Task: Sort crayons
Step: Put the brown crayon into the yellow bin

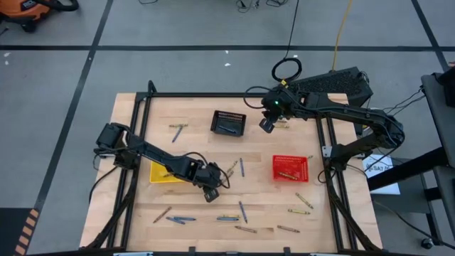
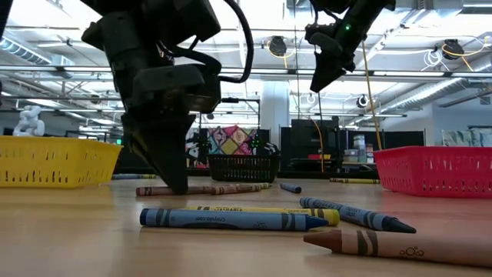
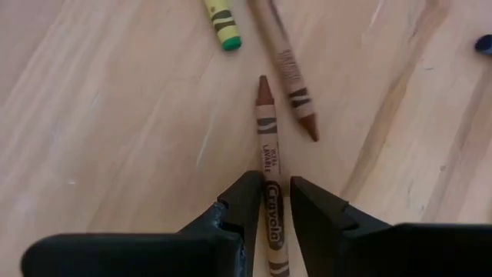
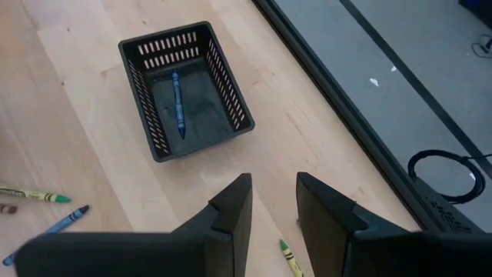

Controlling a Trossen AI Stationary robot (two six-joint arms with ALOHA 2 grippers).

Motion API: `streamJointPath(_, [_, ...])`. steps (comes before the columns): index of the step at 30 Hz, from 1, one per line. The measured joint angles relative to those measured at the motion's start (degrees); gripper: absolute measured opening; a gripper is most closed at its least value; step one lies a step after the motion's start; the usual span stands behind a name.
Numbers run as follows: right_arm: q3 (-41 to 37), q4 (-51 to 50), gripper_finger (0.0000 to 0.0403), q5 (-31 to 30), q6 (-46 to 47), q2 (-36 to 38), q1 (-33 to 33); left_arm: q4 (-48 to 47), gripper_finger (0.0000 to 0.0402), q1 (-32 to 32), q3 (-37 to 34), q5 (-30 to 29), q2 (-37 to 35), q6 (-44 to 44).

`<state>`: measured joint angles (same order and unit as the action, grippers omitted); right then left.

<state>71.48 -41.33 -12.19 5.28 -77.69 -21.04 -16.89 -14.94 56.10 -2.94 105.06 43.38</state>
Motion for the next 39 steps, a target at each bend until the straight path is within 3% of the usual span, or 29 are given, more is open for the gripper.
streamJointPath(7, [0.0, 0.4, 0.0091, 0.0, 0.0, 0.0, 0.0, -4.7, 0.0074, -0.2, 0.1, -3.5, 0.2, 1.2])
streamJointPath(14, [0.0, 0.7, 0.0091, 0.2, 0.0, 0.0, 0.0, -5.6, 0.001, -0.1, 0.0, -5.9, 0.0, -1.0])
streamJointPath(19, [0.0, -0.6, 0.0091, 0.7, -0.1, 0.0, 0.0, -5.9, 0.0008, -0.3, -0.1, -6.9, 0.0, -3.7])
streamJointPath(22, [0.0, -3.3, 0.0091, 4.7, -0.5, 0.3, 0.0, -6.0, 0.0007, -0.3, -0.3, -7.4, -1.0, -6.1])
streamJointPath(26, [0.0, -7.3, 0.0091, 9.3, 1.2, 1.2, 0.4, -8.4, 0.0005, -0.6, -0.7, -9.1, -4.2, -6.9])
streamJointPath(39, [0.0, -15.5, 0.0091, 9.5, 4.6, 3.3, 2.0, -21.5, 0.0004, -0.9, -0.5, -11.2, -21.0, -9.8])
